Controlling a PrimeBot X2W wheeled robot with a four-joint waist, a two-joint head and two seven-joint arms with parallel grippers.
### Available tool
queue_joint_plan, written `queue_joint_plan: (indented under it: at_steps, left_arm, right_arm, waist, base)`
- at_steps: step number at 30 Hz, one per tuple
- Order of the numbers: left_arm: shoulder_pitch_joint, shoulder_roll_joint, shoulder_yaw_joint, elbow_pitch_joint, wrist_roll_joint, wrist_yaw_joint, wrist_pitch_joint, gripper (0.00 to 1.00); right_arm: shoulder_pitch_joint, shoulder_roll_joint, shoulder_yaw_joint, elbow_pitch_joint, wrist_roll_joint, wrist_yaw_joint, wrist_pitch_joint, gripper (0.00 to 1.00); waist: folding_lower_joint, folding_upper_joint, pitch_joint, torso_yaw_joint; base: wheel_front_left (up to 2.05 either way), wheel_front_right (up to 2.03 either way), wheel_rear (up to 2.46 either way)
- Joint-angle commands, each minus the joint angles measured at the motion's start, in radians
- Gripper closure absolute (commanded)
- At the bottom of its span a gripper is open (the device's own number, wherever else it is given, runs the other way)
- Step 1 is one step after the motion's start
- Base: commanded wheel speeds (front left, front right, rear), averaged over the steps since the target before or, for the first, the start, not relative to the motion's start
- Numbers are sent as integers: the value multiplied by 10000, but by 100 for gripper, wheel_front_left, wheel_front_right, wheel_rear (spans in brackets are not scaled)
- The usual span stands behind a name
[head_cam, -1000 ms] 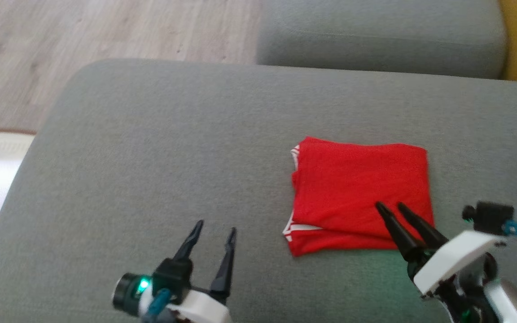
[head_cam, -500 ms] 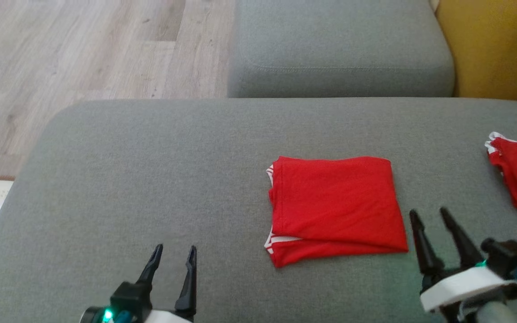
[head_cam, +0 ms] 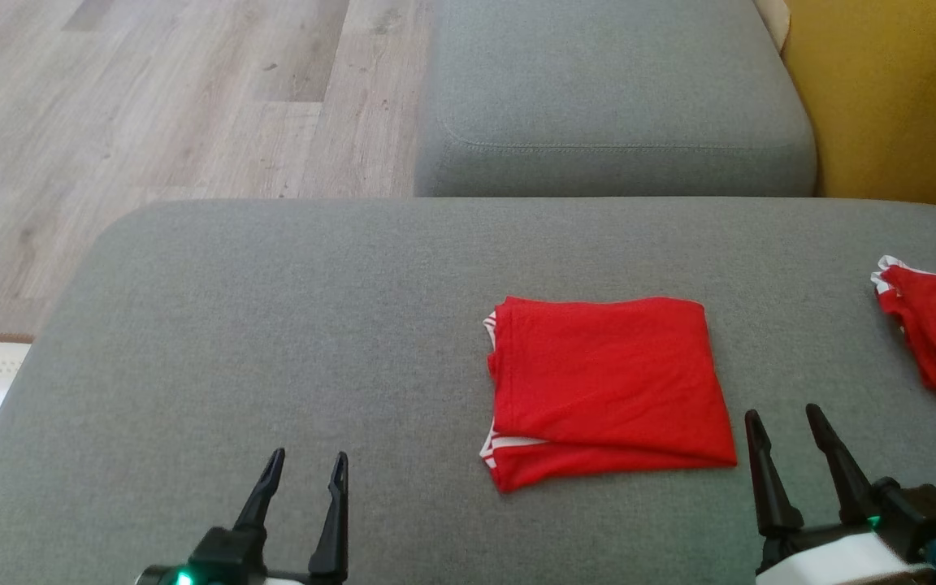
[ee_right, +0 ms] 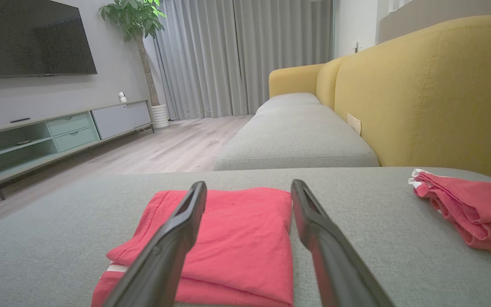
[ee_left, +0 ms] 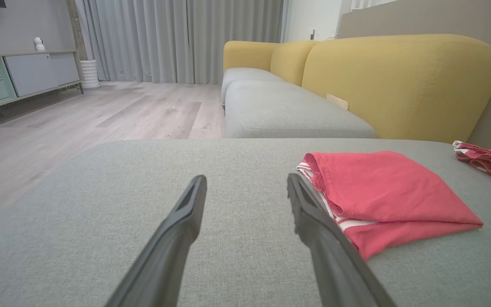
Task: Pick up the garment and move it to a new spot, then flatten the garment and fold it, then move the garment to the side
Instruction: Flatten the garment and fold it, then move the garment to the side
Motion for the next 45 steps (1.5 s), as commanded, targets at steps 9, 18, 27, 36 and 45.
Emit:
queue_joint_plan:
  at_steps: [9, 18, 27, 36, 45]
  left_arm:
    - [-387, -87, 381, -645, 229, 75, -122, 0]
    - [-431, -88, 330, -672, 299, 109, -122, 0]
    - [-489, -88, 258, -664, 331, 152, -122, 0]
    - [-511, -89, 227, -668, 353, 158, -122, 0]
    - [-494, -89, 167, -627, 380, 78, -122, 0]
  right_arm:
    - [-187, 102, 89, -299, -286, -9, -110, 0]
    - [-174, 151, 74, -220, -332, -9, -110, 0]
    - [-159, 205, -4, -215, -345, -9, -110, 0]
    - [-172, 316, -55, -179, -309, -9, -110, 0]
    - [-153, 327, -17, -182, -316, -9, -110, 0]
  waist:
    - [0, 0, 1, -24]
    - [0, 0, -6, -102]
    - [0, 0, 3, -148]
    - [0, 0, 51, -119]
    - [0, 0, 212, -72]
  base:
    - [0, 0, 0]
    - [0, 0, 0]
    - [0, 0, 0]
    - [0, 0, 0]
    - [0, 0, 0]
